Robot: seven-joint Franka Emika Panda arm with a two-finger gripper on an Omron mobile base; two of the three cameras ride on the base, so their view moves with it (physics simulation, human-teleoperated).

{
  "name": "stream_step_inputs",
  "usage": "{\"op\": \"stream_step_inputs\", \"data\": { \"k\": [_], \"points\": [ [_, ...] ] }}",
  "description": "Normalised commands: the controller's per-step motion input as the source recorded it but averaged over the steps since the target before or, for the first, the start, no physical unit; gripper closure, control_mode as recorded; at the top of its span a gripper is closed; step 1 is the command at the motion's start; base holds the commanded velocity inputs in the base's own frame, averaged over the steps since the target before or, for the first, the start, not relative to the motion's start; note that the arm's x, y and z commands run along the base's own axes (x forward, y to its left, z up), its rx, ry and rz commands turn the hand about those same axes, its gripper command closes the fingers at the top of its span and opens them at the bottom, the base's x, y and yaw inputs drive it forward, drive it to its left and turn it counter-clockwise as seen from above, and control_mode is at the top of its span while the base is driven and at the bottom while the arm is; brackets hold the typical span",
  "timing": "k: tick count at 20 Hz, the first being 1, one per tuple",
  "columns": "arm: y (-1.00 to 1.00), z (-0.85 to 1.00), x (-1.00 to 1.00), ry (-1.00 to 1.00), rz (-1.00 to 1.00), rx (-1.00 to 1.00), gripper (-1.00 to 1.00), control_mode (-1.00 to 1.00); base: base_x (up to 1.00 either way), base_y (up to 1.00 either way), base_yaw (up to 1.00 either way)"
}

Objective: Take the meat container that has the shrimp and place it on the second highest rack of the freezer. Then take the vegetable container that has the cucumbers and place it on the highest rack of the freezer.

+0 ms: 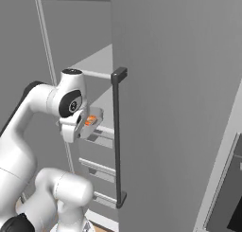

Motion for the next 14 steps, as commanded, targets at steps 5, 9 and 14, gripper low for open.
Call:
{"op": "stream_step_inputs", "data": {
  "k": [5, 9, 14],
  "points": [
    [0.00, 0.00, 0.00, 0.00, 0.00, 0.00, 1.00, 1.00, 0.29, 0.08, -0.03],
    [0.00, 0.00, 0.00, 0.00, 0.00, 0.00, 1.00, 1.00, 0.25, 0.00, -0.05],
    [0.00, -0.04, 0.09, 0.00, -0.02, 0.00, 1.00, -1.00, 0.08, 0.00, -0.02]
  ]
}}
